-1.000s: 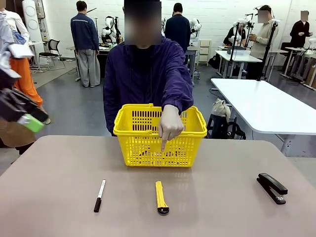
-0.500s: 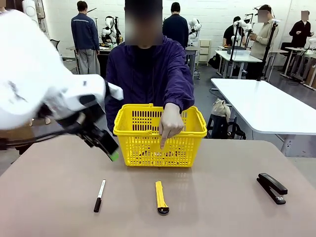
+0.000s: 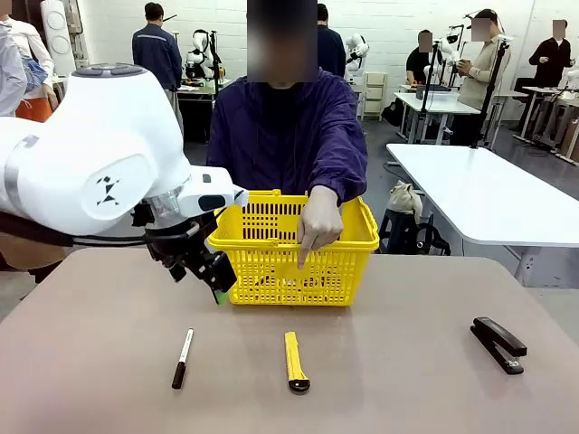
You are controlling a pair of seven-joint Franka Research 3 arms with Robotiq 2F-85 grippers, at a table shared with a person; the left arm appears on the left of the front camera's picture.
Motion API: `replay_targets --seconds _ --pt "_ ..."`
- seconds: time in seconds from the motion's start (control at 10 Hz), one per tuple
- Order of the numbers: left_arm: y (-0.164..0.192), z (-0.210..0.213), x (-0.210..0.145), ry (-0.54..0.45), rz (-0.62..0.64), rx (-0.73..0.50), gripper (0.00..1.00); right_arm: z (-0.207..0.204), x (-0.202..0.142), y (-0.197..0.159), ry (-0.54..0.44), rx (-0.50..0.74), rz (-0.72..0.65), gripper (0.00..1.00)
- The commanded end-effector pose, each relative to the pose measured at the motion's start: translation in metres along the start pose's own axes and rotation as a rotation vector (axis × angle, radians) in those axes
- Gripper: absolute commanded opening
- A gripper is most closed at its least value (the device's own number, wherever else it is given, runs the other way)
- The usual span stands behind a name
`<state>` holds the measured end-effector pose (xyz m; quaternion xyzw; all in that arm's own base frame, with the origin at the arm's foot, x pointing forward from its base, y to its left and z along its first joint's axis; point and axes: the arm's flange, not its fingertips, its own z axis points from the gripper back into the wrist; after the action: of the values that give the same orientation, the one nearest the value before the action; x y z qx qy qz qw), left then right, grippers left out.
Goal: Place the items the person wants into the basket.
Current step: Pick up the item the person points to and place it in the Market Basket.
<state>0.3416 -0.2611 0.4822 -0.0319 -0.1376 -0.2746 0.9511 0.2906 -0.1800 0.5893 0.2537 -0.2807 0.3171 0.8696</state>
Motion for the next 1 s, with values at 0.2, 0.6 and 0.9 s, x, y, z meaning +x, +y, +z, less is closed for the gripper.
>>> replay_targets --seconds 0.2,0.6,0.9 --pt "0.000 0.000 0.000 0.000 0.000 0.000 1.00 0.000 0.000 -0.001 -0.031 0.018 0.016 1.00" --pt "0.000 0.000 0.000 0.000 0.000 0.000 1.00 0.000 0.000 -0.001 -0.031 0.018 0.016 1.00" --pt "-0.028 -0.012 0.017 0.028 0.049 -0.006 1.00 0.000 0.000 -0.001 -0.031 0.018 0.016 1.00"
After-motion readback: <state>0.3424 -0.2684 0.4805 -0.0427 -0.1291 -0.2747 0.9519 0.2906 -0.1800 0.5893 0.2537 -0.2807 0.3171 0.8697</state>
